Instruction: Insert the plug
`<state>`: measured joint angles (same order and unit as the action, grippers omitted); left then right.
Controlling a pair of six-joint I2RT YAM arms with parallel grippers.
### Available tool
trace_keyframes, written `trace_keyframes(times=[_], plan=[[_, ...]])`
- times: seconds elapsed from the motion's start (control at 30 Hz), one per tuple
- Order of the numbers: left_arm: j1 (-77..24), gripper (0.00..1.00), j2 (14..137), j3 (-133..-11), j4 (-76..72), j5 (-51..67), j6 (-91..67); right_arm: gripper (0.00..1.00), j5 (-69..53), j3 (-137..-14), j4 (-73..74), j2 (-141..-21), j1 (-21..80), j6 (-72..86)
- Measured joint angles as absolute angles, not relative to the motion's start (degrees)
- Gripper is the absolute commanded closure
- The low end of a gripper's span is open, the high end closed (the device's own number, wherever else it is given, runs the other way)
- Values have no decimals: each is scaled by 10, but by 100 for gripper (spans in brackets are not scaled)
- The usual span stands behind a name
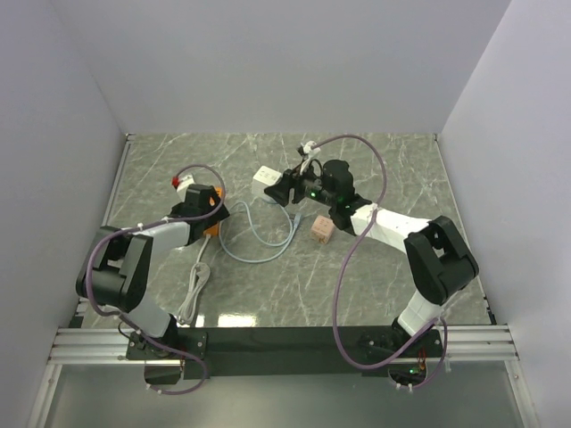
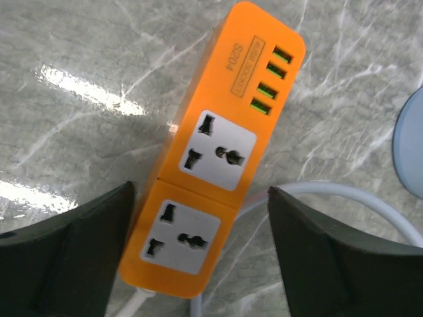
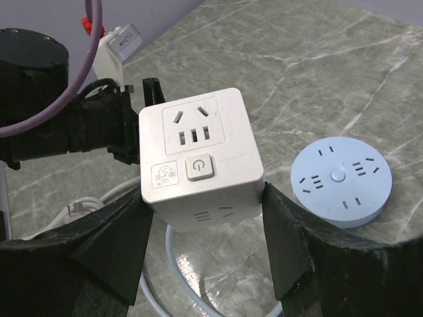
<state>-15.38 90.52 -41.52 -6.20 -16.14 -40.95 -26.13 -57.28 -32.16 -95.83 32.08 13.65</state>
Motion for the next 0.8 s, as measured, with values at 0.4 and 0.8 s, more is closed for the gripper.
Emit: trace_keyframes(times=[0.4,0.8], plan=[[-192,51,947,-451,-60,-160,-370,99,-262,-538,-330,-945,311,138],[-267,52,973,-479,-66,-150,-355,99,-251,-505,-334,-917,308,138]])
